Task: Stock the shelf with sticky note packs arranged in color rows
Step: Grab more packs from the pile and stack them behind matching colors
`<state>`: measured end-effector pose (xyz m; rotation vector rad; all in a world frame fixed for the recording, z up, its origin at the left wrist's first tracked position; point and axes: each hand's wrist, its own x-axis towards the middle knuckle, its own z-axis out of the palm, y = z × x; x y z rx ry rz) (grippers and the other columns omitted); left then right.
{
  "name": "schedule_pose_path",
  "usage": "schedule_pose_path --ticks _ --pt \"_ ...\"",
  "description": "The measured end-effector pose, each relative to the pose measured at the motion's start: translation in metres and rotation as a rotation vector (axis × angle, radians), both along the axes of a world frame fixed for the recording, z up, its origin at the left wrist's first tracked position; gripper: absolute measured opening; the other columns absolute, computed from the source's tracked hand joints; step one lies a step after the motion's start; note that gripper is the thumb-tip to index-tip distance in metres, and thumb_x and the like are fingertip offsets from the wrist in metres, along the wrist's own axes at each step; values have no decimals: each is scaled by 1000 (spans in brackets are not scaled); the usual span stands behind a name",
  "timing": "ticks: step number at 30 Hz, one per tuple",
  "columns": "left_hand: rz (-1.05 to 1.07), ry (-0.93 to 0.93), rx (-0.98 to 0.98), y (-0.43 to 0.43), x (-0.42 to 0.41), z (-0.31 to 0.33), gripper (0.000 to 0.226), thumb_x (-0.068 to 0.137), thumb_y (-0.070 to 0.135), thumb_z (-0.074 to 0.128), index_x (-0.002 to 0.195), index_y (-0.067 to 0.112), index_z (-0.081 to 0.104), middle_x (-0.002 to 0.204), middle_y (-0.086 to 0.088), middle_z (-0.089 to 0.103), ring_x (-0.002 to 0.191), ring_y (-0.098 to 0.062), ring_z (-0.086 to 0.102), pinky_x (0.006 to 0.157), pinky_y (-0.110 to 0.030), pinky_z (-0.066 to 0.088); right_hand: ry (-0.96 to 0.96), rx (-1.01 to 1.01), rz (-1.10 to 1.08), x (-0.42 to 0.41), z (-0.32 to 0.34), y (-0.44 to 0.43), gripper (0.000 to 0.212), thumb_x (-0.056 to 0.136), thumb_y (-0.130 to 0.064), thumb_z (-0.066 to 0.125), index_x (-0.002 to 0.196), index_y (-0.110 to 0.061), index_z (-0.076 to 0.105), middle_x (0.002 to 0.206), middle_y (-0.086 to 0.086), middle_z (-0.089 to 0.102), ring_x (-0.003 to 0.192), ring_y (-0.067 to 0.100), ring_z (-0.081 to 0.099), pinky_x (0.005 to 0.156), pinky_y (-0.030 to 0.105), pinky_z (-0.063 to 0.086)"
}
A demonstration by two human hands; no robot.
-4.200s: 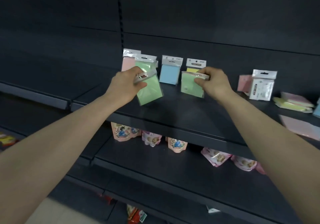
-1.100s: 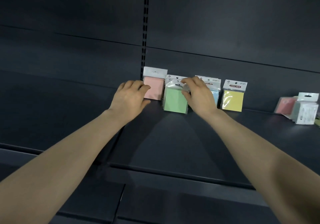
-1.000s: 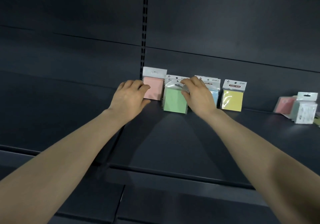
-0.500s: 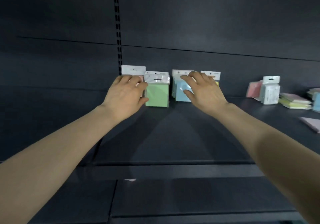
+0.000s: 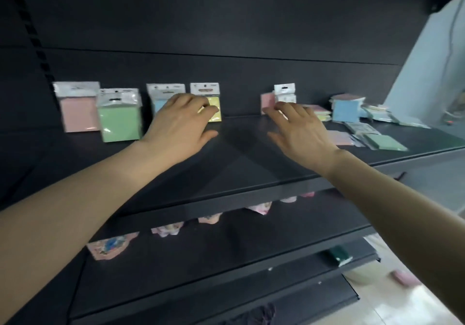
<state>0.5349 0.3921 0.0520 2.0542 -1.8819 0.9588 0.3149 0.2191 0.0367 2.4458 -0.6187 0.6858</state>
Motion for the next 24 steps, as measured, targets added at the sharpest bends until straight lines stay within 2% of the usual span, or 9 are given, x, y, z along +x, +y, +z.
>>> schedule_pose_path --ticks 6,13,18,24 --pt "-85 76 40 -76 -108 -3 53 91 46 52 135 16 50 133 -8 53 121 -31 47 103 -44 39 22 81 -116 -121 -2 -47 52 93 -39 53 138 -16 46 131 10 53 115 35 52 93 45 41" --pt "-181 127 86 -170 -223 -13 51 95 44 48 140 20 43 142 -3 45 128 -26 41 103 -41 40 41 181 -247 -236 -8 -108 52 98 -43 42 145 -22 38 143 6 46 127 31 44 104 45 36" --pt "-193 108 153 -228 -259 -16 53 97 42 46 143 17 40 148 -5 40 134 -26 36 109 -41 35 19 275 -281 -273 -9 -152 52 97 -40 43 146 -25 36 145 3 43 130 30 41 105 43 33" --pt "-140 113 200 -292 -256 -23 54 97 41 46 144 18 37 147 -5 40 134 -26 37 105 -43 39 13 303 -259 -269 -9 -209 45 98 -40 43 141 -27 41 131 3 52 119 31 48 98 41 36"
